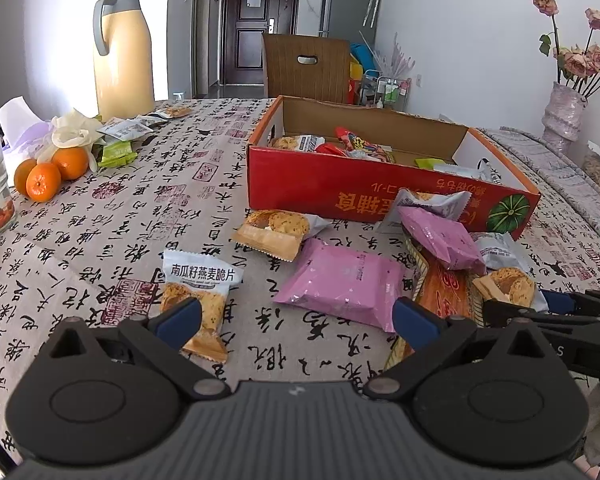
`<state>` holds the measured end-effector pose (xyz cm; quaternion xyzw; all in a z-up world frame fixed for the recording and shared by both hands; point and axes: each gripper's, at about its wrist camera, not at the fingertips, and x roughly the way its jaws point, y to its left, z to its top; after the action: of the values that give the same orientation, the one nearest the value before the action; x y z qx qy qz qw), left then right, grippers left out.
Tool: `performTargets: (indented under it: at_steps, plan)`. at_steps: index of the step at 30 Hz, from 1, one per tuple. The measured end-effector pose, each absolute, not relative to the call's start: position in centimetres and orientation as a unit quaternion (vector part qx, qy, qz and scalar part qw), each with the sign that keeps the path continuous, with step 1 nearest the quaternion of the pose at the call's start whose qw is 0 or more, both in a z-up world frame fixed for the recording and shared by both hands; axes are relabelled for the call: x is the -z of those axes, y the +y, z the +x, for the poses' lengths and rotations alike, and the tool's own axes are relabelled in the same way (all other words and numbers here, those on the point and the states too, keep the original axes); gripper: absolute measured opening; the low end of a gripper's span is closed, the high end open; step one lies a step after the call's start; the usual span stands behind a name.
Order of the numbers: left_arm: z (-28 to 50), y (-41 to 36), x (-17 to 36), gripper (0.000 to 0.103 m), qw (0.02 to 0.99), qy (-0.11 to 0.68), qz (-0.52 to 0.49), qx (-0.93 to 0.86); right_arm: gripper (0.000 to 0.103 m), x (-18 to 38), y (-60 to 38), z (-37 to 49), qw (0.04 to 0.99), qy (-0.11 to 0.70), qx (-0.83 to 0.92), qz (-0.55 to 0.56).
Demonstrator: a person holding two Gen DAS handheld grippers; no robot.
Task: Organize snacks
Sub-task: 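Grasp a clear bread packet with the right gripper while the left gripper grasps the pumpkin-seed cracker packet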
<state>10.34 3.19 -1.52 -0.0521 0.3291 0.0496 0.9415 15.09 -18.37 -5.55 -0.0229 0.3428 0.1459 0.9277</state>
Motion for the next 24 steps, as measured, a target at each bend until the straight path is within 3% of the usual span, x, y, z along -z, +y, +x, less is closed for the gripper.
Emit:
performTargets:
  at_steps: [2, 24]
  plan:
    - [10.4, 3.2, 1.5, 0.103, 0.941, 0.329, -0.052, -0.051, 0.047, 5.5, -18.6, 14.8, 0.930, 0.337, -0.142, -0.018]
    - [12.9, 7.3, 2.9, 0.102, 0.923, 0.364, -0.019, -0.123, 0.047, 4.8, -20.5, 13.5, 0.946, 0.304, -0.115, 0.010]
